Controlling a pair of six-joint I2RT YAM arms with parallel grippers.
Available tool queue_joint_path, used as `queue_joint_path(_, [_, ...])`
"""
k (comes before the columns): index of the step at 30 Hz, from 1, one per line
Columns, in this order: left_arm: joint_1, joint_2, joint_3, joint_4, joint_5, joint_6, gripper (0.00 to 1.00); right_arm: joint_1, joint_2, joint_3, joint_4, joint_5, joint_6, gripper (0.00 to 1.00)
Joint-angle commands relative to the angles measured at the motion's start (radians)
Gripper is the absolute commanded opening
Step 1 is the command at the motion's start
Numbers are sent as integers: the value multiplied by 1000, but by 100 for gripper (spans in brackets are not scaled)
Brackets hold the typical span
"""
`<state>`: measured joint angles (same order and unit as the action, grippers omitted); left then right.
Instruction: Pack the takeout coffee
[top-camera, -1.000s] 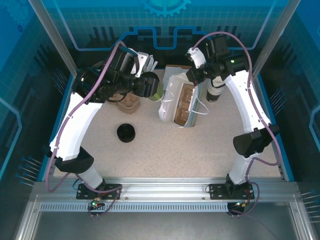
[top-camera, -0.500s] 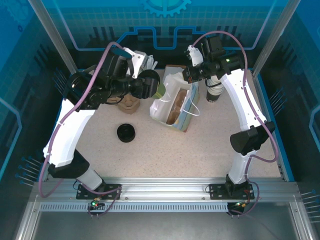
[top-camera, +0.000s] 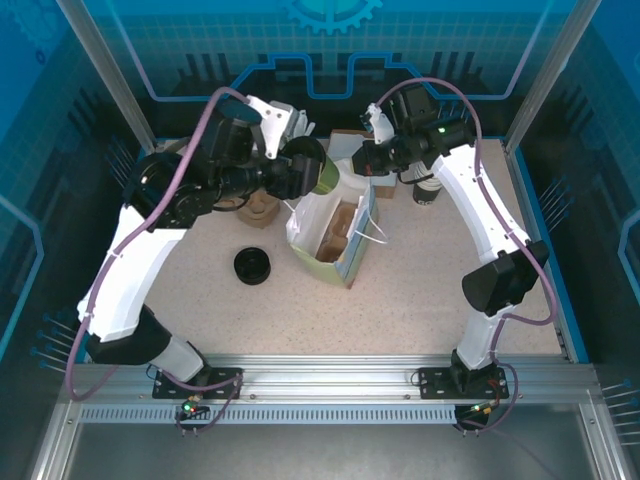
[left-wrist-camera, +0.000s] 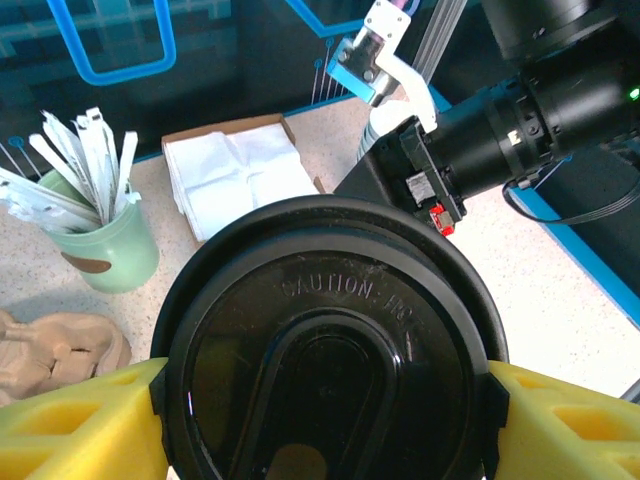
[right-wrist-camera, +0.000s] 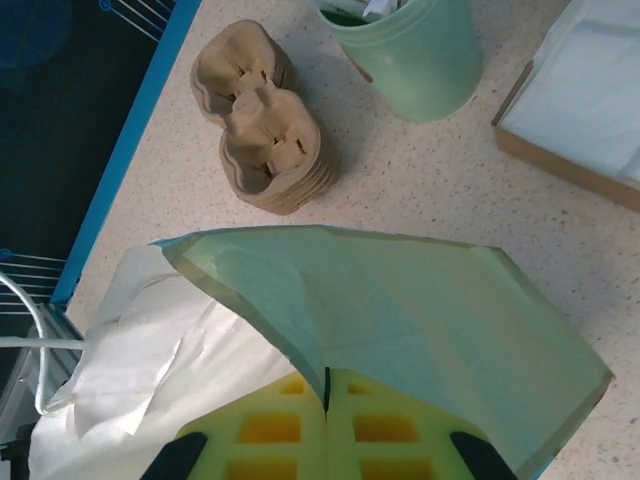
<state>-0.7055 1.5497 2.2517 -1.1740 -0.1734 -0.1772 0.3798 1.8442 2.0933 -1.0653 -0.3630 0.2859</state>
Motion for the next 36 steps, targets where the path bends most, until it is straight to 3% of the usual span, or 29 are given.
queue_joint_path(1, [-6,-21,-80,85,27,2,72,10,-45,-10,47,-57,25,0])
queue_joint_path(14, [-36,-85,-449,313,-38,-16,72,12,-98,-142,195,-193,-19,0])
queue_joint_path(23, [-81,-124,-647,471,-139,-25,71,13,-122,-198,249,-216,4,0])
queue_joint_path(36, [-83,-151,-783,584,-234,-15,71,22,-74,-151,245,-222,9,0])
